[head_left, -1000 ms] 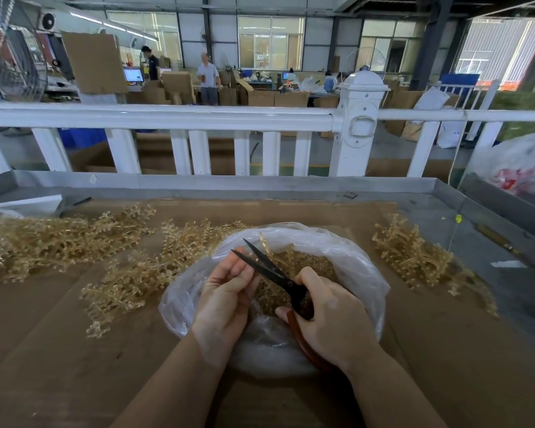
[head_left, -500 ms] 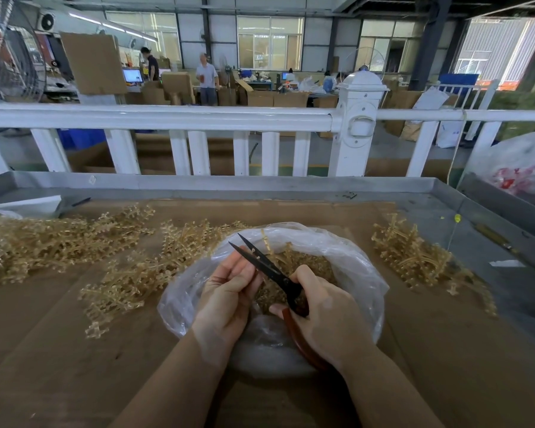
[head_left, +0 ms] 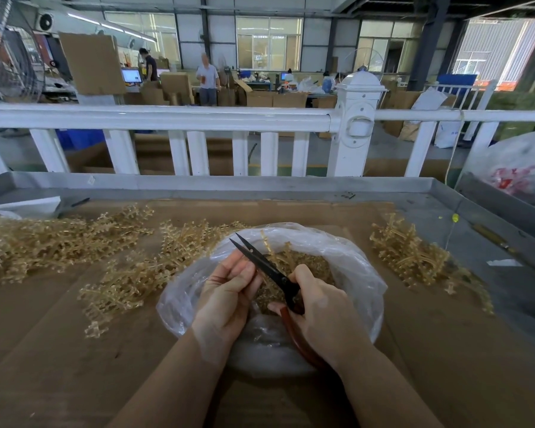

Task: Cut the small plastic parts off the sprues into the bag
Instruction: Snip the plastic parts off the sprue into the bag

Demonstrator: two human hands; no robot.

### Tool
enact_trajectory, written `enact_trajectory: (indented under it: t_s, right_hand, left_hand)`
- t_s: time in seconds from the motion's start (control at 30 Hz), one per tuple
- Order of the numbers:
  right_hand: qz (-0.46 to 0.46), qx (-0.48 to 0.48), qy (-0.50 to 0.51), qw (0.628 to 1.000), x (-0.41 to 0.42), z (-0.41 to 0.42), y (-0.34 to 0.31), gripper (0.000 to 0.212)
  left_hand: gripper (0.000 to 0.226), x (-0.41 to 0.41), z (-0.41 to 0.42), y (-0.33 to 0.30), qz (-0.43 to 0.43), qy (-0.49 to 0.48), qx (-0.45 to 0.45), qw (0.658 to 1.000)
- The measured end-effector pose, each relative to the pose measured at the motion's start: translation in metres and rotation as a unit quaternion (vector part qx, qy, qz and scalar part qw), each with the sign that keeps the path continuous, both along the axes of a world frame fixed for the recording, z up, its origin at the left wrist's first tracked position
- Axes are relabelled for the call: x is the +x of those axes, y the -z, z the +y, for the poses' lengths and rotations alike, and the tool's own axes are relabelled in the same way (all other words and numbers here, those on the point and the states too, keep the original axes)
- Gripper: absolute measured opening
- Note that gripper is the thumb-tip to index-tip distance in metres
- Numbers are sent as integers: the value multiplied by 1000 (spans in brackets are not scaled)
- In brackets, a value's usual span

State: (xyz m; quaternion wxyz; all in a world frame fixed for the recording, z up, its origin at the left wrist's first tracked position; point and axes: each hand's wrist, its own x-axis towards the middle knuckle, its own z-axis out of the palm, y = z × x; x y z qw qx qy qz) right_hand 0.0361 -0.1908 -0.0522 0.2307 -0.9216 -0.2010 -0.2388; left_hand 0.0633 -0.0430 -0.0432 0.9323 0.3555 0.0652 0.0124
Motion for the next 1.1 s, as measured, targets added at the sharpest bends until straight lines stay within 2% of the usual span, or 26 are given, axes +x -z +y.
enact_trajectory:
  t_s: [0.43, 0.63, 0.73, 0.9, 1.1]
  right_hand:
    - [-9, 3, 12, 1000, -2, -1, -1, 39]
    - [-57, 45, 79, 994, -4, -1, -4, 36]
    - [-41, 28, 121, 991, 0, -2, -1, 38]
    - [5, 9, 167, 986, 4, -3, 5, 47]
    - [9, 8, 167, 986, 5, -3, 6, 48]
  left_hand:
    - [33, -2, -2, -5, 22, -29, 3, 999]
    - [30, -2, -1, -2, 30, -48, -9, 998]
    - [26, 0, -1, 0, 39, -45, -5, 998]
    - [18, -1, -6, -10, 23, -67, 47, 996]
    - [15, -1, 2, -39, -31, -96, 146, 984]
